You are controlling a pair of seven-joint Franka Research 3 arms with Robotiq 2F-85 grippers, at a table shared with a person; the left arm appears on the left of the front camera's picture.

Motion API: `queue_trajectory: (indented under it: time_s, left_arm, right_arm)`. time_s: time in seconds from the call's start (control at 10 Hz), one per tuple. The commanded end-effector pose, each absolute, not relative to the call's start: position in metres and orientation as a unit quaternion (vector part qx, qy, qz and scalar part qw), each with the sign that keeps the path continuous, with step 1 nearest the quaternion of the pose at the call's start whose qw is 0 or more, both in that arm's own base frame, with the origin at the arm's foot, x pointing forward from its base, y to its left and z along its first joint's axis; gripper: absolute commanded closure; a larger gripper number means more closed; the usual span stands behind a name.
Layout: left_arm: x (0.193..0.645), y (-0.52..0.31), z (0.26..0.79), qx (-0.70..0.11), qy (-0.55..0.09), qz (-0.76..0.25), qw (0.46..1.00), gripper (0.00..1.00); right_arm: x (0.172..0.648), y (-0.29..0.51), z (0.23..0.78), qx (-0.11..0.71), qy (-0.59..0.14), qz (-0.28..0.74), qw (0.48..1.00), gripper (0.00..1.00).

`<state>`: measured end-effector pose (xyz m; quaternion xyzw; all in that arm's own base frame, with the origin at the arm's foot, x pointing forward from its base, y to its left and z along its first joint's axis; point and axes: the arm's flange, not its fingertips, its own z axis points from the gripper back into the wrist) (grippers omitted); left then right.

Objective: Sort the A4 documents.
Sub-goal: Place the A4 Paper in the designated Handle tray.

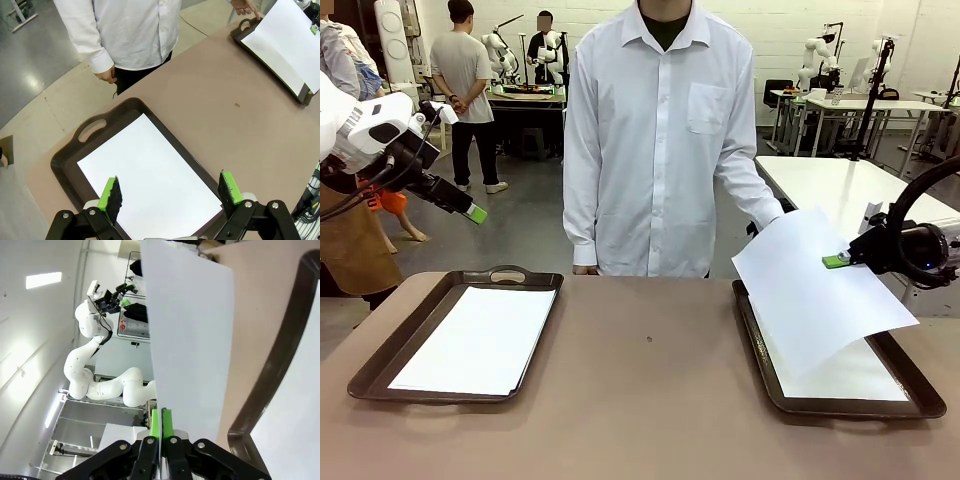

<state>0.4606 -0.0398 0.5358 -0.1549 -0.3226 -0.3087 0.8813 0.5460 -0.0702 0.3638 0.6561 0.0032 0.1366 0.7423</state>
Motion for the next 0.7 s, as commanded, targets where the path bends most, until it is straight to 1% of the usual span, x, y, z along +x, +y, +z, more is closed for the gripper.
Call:
queue_trajectory:
  time_s: [0.0, 0.4, 0.6]
  left_arm:
    - [0.460, -0.038, 0.535, -0.161, -0.323, -0.311, 0.879, 0.00]
    - [0.460, -0.038, 0.535, -0.161, -0.323, -0.311, 0.879, 0.00]
    - [0.460, -0.038, 0.535, -0.161, -0.323, -0.311, 0.879, 0.00]
  right_arm:
    - [0.561, -0.079, 0.357, 0.654, 0.039, 0.120, 0.746, 0.99]
    - [0.559, -0.075, 0.325, 0.675, 0.040, 0.084, 0.732, 0.99]
    - [0.555, -0.077, 0.309, 0.675, 0.033, 0.057, 0.735, 0.99]
